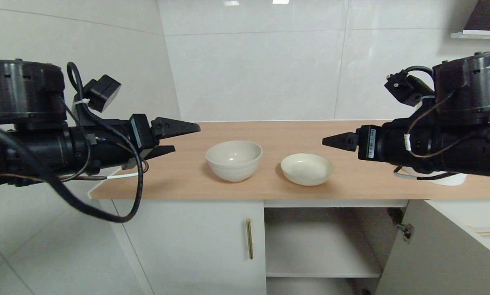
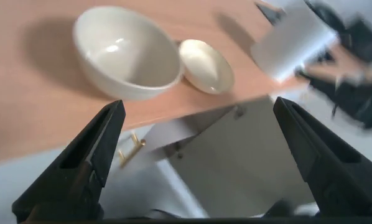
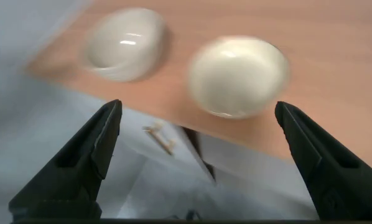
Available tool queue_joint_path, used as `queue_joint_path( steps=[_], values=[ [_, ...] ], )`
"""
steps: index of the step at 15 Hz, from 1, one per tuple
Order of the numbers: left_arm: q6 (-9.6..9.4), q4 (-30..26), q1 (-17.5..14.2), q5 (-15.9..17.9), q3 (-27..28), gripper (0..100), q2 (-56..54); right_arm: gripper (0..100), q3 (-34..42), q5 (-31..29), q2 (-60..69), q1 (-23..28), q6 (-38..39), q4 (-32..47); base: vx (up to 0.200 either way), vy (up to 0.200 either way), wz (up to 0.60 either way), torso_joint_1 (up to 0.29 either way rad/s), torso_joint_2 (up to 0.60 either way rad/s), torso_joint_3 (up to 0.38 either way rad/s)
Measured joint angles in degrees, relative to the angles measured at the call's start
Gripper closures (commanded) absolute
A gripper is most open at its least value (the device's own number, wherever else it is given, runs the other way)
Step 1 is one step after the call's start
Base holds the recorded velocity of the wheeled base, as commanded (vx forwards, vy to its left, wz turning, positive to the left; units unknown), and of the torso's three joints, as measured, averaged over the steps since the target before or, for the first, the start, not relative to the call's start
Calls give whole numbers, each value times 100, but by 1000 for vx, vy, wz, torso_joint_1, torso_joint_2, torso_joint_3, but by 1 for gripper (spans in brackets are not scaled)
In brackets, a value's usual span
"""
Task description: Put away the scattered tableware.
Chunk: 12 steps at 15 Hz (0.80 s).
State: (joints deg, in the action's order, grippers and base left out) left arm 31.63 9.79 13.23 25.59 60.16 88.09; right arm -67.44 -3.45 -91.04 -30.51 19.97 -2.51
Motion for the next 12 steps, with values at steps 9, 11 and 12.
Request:
queue_joint_path(
  steps=[9,11,12],
  values=[
    [506,-957,713,-2556,1252,0,1673,0,-1035,-1089,-1172,87,650,563,0,0,0,0,0,0],
    [528,-950,744,-2570,1318,0,1902,0,-1037,-1089,-1248,100,652,562,0,0,0,0,0,0],
    [529,-950,747,-2572,1329,0,1971,0,-1037,-1093,-1263,100,657,560,0,0,0,0,0,0]
  ],
)
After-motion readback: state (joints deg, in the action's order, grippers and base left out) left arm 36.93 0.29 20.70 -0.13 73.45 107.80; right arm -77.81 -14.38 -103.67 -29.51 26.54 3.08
